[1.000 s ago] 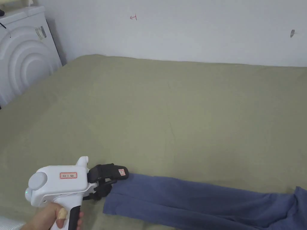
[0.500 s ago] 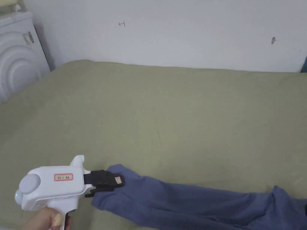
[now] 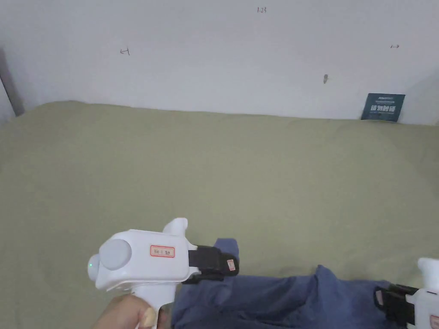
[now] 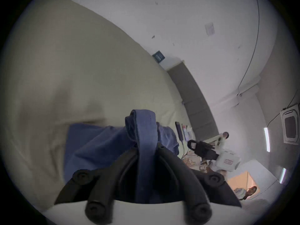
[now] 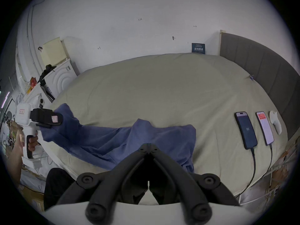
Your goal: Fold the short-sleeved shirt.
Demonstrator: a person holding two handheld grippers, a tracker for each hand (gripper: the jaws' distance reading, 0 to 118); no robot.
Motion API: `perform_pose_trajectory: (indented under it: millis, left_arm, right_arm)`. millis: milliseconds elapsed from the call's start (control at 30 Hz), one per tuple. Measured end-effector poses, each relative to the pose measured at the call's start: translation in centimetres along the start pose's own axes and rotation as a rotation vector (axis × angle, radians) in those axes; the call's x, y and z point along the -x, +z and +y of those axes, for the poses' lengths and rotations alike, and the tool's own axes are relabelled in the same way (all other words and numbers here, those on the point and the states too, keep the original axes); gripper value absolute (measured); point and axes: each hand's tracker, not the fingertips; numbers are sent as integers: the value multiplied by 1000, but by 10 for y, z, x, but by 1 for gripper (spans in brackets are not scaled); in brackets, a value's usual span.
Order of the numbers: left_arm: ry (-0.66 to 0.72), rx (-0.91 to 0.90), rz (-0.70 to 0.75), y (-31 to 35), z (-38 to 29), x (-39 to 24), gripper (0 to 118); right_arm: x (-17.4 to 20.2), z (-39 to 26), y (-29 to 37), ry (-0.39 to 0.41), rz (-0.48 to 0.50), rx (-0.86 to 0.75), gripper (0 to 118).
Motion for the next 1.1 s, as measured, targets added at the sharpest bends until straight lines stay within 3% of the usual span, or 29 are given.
perform_pose_trajectory:
  millis: [33,67,100,133,233,300,333,400,433,467,600,733,767,800,867,1100]
  left_arm:
    - [-2,11,6,-9,-2,1,37]
    - [20,15,-5,-16,-4,4,77]
    - [66,28,-39,-22,-7,6,95]
    - [98,6,-85,-23,-9,10,100]
    - [198,-97,-146,-14,-10,22,99]
    - [239,-155,-158,-3,-12,31,91]
    - [251,-172,-159,1,-13,37,79]
    - [239,-177,-104,5,-17,42,22]
    - [217,-171,-47,3,-19,42,12]
    - [187,-152,-6,-1,-23,43,12]
    - [213,1,-77,-39,-43,46,12]
    - [208,128,36,-106,-70,44,11]
    - [208,53,6,-110,-77,45,7]
    - [224,-21,-38,-106,-77,42,7]
    - [209,12,15,-105,-74,37,7]
    - [111,7,-34,-55,-51,26,6]
  right_arm:
    - [-1,-1,-1,-1,5,4,0]
    - [-2,-2,-2,1,10,8,0]
    - [-3,-3,-3,2,13,12,0]
    - [-4,-4,-5,2,13,14,0]
    - [-7,-8,-9,-2,8,18,0]
    - [-7,-9,-10,-5,6,20,0]
    - [-8,-10,-10,-9,10,21,0]
    - [-9,-11,-9,-14,16,13,0]
    - [-9,-11,-9,-14,16,8,0]
    - [-9,-11,-10,-12,16,5,0]
    - [-8,-13,-10,-8,21,0,0]
    - [-8,-16,-15,-7,24,16,0]
    - [-7,-17,-15,0,22,20,0]
    - [-7,-18,-16,5,20,23,0]
    - [-7,-20,-17,11,16,29,0]
    - [-6,-22,-19,21,25,37,0]
